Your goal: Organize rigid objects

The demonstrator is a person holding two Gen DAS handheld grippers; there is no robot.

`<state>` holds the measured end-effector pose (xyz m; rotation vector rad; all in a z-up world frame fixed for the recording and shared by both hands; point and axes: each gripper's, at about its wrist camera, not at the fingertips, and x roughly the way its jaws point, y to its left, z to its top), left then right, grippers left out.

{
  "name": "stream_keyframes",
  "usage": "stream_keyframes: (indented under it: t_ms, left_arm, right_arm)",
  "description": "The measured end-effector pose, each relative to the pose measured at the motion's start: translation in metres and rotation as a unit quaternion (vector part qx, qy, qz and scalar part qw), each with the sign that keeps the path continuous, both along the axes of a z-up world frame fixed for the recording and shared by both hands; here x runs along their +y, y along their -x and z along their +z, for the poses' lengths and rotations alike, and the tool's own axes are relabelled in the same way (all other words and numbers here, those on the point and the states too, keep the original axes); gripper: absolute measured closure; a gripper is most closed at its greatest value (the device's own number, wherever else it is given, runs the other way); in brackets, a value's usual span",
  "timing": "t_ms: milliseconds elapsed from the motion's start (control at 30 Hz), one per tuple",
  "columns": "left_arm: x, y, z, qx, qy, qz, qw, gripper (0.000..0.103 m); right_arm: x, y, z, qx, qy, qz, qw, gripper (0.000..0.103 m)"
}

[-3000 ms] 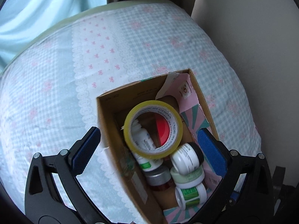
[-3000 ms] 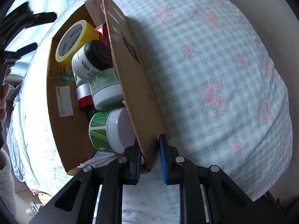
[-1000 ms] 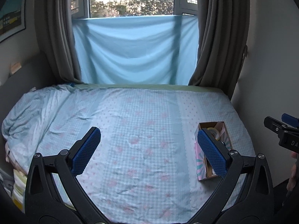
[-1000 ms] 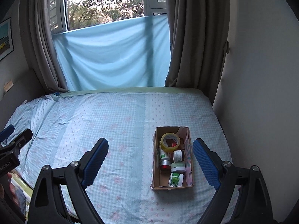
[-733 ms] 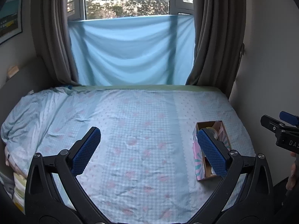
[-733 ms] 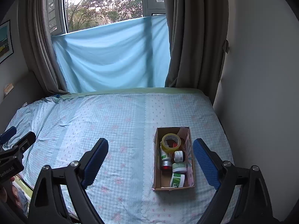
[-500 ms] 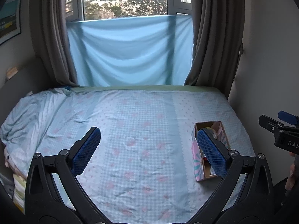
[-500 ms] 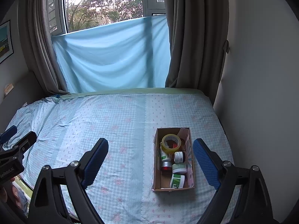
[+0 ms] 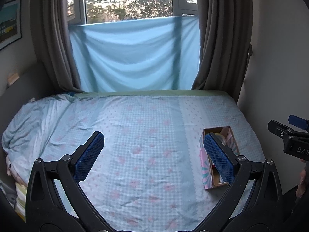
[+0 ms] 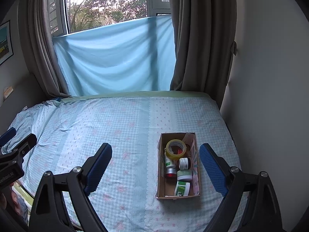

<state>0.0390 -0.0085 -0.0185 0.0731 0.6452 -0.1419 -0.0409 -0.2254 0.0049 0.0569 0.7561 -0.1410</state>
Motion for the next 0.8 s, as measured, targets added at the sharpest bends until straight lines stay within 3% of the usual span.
stream_keyframes:
  t_ms: [800]
  left_arm:
    - [0.0044, -0.0032, 0.0013, -0.007, 0.001, 0.01, 0.9999, 0.0]
  right_arm:
    - [-0.0002, -0.0011, -0.0006, 0.002, -0.001, 0.001, 1.0, 0.013]
